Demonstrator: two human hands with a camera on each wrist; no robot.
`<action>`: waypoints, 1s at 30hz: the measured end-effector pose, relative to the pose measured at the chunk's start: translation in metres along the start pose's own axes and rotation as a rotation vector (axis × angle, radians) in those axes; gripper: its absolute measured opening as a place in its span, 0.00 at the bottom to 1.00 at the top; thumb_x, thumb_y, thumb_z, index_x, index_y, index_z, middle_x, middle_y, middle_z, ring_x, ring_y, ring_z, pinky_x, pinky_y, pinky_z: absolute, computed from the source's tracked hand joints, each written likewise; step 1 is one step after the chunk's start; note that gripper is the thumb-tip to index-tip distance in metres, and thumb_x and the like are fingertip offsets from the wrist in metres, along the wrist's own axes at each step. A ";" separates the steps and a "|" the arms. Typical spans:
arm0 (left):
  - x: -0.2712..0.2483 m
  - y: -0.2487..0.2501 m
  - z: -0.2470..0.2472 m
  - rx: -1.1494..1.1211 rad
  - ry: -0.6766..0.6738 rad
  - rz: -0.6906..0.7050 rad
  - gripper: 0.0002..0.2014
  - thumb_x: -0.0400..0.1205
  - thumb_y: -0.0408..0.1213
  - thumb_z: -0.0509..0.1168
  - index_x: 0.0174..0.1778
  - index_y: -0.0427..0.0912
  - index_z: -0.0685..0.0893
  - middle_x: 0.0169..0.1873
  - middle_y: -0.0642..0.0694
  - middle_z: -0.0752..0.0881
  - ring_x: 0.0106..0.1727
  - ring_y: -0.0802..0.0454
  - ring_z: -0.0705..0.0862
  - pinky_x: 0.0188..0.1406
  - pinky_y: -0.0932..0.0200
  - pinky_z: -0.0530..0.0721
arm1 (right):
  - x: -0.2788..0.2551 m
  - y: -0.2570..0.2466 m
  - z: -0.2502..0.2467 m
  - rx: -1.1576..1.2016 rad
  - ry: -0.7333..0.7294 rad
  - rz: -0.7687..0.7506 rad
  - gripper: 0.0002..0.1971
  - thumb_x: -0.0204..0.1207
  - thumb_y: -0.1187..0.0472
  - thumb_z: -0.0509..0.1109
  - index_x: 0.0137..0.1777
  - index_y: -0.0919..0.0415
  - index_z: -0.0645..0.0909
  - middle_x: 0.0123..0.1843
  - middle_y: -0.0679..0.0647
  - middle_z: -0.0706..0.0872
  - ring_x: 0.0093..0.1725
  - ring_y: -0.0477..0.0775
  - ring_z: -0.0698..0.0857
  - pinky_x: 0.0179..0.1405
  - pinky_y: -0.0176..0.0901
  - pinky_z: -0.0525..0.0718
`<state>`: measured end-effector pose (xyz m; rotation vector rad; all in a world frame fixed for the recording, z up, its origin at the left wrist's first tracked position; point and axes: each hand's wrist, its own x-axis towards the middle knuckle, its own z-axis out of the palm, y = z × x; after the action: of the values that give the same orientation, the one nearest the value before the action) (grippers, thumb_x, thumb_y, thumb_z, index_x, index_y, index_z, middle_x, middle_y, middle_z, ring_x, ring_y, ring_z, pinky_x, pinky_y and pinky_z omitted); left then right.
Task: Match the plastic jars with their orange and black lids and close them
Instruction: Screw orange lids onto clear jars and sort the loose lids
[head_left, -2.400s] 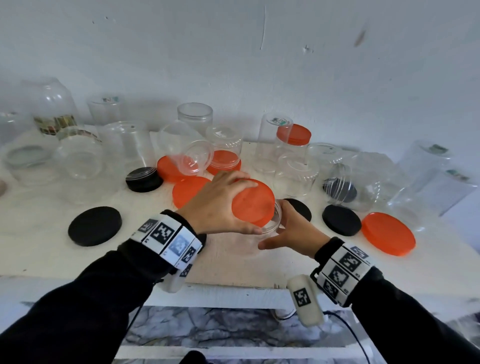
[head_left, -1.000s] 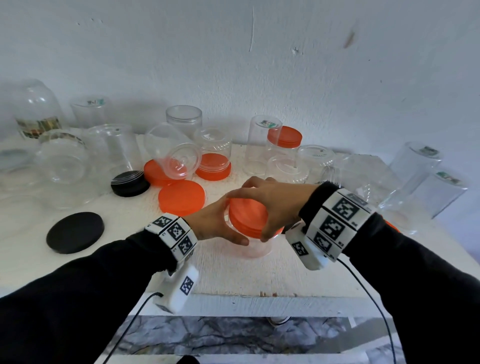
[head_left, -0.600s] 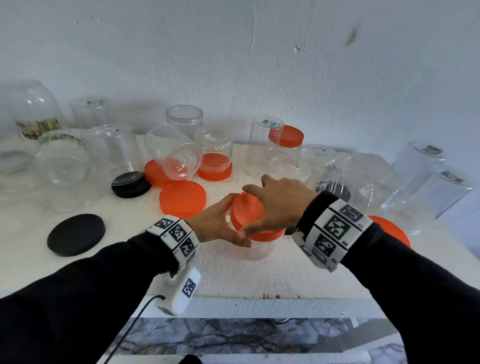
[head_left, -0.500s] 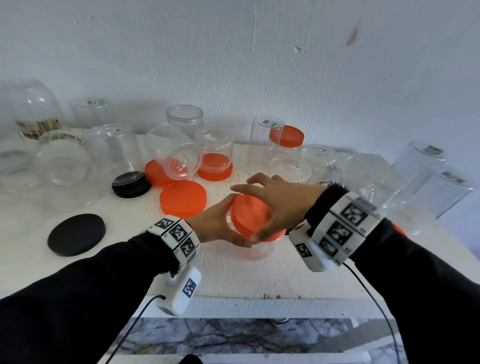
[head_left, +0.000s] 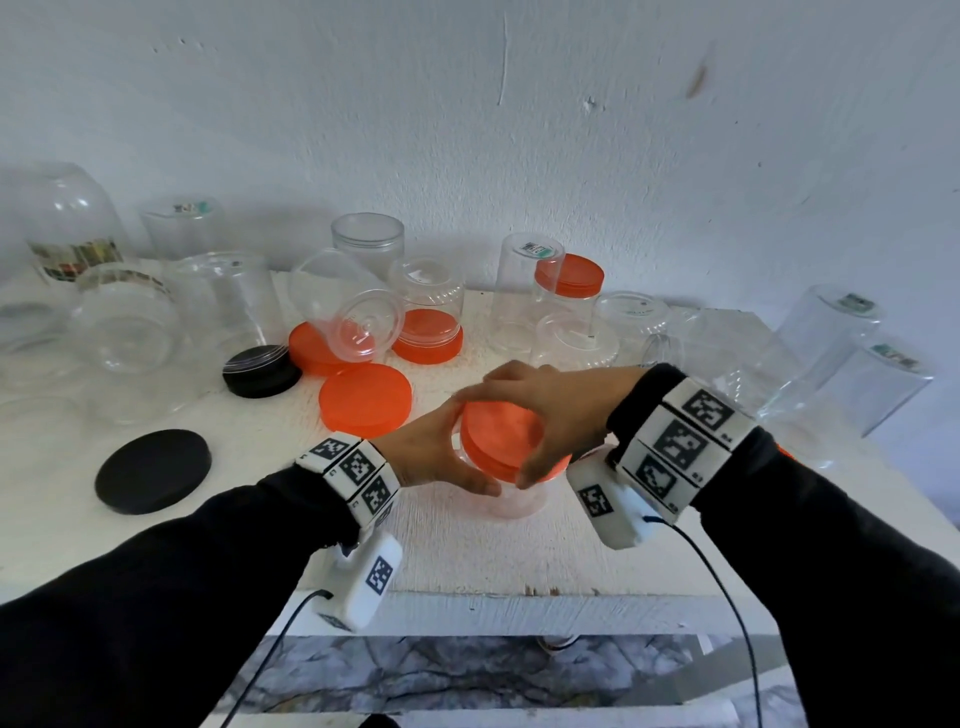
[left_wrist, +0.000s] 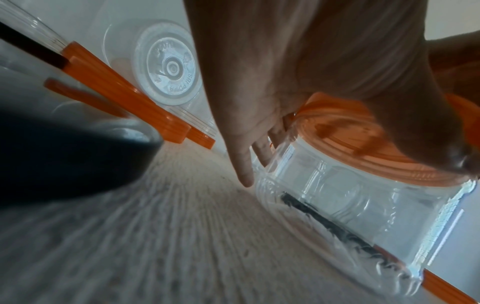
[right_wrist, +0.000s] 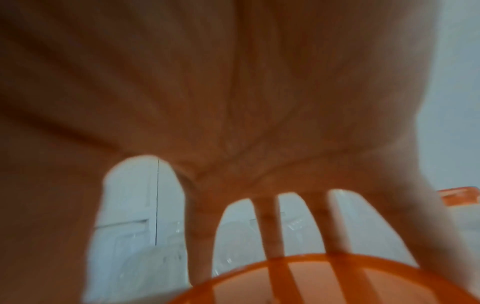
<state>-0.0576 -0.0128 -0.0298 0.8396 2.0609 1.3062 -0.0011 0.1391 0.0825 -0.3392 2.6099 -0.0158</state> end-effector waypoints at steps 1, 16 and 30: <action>0.000 0.000 0.000 0.004 0.012 0.007 0.52 0.57 0.44 0.83 0.74 0.53 0.59 0.70 0.53 0.69 0.72 0.54 0.69 0.70 0.59 0.71 | -0.001 0.000 0.000 -0.022 -0.007 -0.014 0.46 0.66 0.48 0.78 0.77 0.30 0.51 0.78 0.46 0.56 0.72 0.57 0.64 0.63 0.58 0.78; -0.001 -0.002 0.000 0.016 0.016 -0.003 0.58 0.56 0.46 0.83 0.78 0.53 0.54 0.71 0.51 0.70 0.72 0.55 0.69 0.72 0.56 0.69 | 0.002 -0.004 0.003 -0.034 0.091 0.069 0.41 0.66 0.40 0.74 0.76 0.33 0.57 0.70 0.50 0.65 0.67 0.59 0.68 0.53 0.51 0.77; -0.001 -0.001 0.000 0.025 0.009 -0.013 0.58 0.57 0.47 0.82 0.79 0.52 0.54 0.72 0.52 0.71 0.73 0.56 0.69 0.74 0.53 0.67 | 0.004 -0.006 0.012 -0.031 0.145 0.094 0.41 0.65 0.37 0.72 0.76 0.33 0.56 0.70 0.51 0.65 0.68 0.59 0.65 0.52 0.52 0.78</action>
<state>-0.0569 -0.0141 -0.0303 0.8312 2.0904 1.2815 0.0030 0.1330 0.0712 -0.2336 2.7696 0.0335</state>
